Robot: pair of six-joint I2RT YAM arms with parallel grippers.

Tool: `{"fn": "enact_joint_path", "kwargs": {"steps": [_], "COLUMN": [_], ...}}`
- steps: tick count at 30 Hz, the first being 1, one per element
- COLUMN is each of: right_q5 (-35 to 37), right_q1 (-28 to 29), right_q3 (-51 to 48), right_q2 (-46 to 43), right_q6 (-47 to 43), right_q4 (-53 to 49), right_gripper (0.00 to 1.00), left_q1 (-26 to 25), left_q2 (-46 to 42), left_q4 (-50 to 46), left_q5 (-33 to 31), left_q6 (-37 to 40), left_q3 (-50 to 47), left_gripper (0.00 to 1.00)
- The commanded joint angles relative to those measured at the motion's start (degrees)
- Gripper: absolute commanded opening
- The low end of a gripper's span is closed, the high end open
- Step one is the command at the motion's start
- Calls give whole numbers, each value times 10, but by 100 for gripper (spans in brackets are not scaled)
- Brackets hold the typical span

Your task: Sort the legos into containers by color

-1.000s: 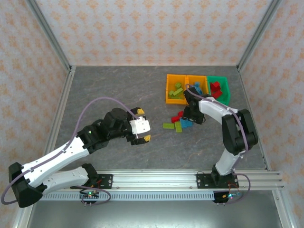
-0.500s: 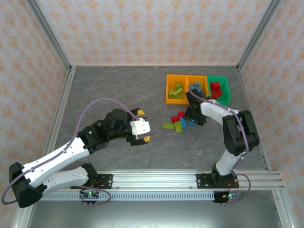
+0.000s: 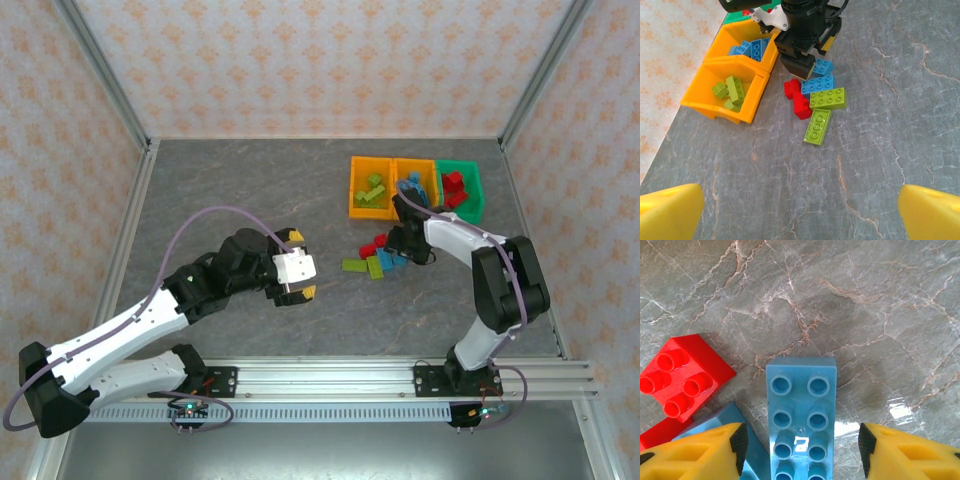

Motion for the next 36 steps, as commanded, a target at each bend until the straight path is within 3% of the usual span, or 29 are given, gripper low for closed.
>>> {"fn": "enact_joint_path", "kwargs": {"steps": [1, 5, 8, 11, 16, 20, 29, 32, 36], "right_q5": [27, 13, 21, 47, 124, 170, 152, 135, 133], "right_q1": [2, 2, 2, 2, 2, -9, -81, -87, -87], "right_q3": [1, 8, 9, 1, 2, 73, 351, 440, 506], "right_q2": [16, 55, 60, 12, -110, -120, 109, 174, 212], "right_q6": [-12, -9, 1, 7, -37, -106, -179, -181, -171], "right_q4": [-7, -3, -3, -9, -4, -4, -48, -85, -131], "right_gripper": [61, 54, 39, 27, 23, 24, 25, 33, 59], "left_q1": [4, 4, 4, 5, 5, 6, 7, 8, 9], "left_q2": [-1, -2, -4, -7, -8, -2, -13, -11, -11], "left_q4": [25, 25, 24, 26, 31, 31, 40, 42, 41], "left_q5": [12, 12, 13, 13, 19, 24, 19, 11, 5], "left_q6": [4, 3, 3, 4, 4, 3, -15, -25, -32], "left_q3": [-5, -6, -7, -8, -11, -8, -10, -5, -2], "left_gripper": [100, 100, 100, 100, 100, 100, 100, 100, 100]}}
